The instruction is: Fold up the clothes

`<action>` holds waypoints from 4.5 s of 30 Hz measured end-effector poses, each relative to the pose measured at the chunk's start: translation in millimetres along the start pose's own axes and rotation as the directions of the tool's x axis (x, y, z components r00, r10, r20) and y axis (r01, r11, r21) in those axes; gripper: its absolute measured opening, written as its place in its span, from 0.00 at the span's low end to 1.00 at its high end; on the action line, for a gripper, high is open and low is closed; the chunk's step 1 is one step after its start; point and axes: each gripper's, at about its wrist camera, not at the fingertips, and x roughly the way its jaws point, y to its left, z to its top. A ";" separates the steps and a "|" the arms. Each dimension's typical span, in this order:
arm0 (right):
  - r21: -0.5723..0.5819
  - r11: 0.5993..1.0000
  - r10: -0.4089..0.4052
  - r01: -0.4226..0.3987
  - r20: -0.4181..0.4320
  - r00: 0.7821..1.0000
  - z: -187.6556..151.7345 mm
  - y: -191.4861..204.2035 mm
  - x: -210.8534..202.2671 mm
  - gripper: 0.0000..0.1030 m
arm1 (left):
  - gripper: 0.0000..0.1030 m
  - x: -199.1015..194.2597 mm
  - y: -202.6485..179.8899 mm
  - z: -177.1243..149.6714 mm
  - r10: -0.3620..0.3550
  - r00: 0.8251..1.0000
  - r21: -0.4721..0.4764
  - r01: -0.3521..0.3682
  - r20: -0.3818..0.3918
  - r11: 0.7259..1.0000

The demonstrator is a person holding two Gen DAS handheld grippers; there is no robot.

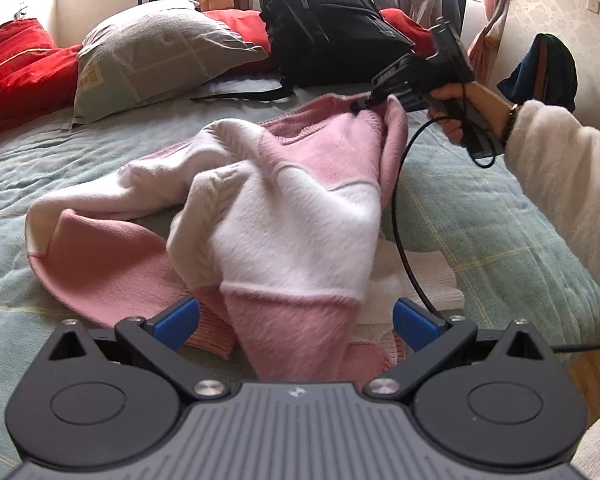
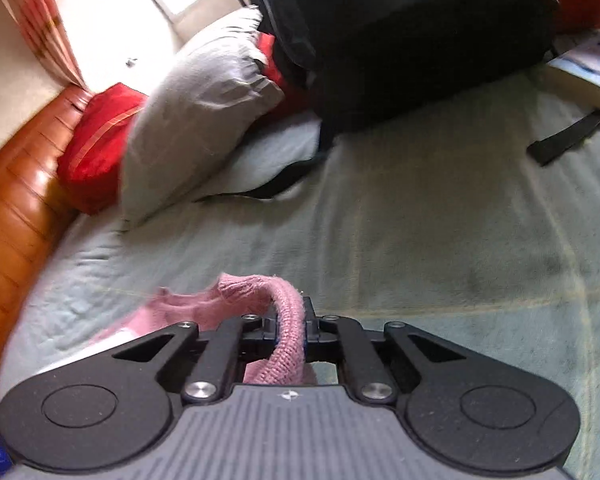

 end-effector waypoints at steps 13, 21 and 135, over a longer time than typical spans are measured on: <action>0.062 0.996 0.066 -0.069 0.048 0.997 -37.2 -2.0 -78.5 0.78 | 0.99 -19.5 -3.3 -2.7 0.004 1.000 0.001 -0.005 0.013 1.000; -0.077 0.990 0.114 -0.122 -0.096 0.989 -146.7 33.5 -138.2 0.93 | 0.99 -38.0 -14.6 -14.5 0.004 1.000 0.013 -0.004 0.003 1.000; 0.330 0.876 0.372 -0.352 0.003 0.928 -251.1 25.0 -90.6 0.07 | 0.99 -47.7 -32.8 -61.5 -0.008 0.996 -0.050 0.003 -0.089 0.999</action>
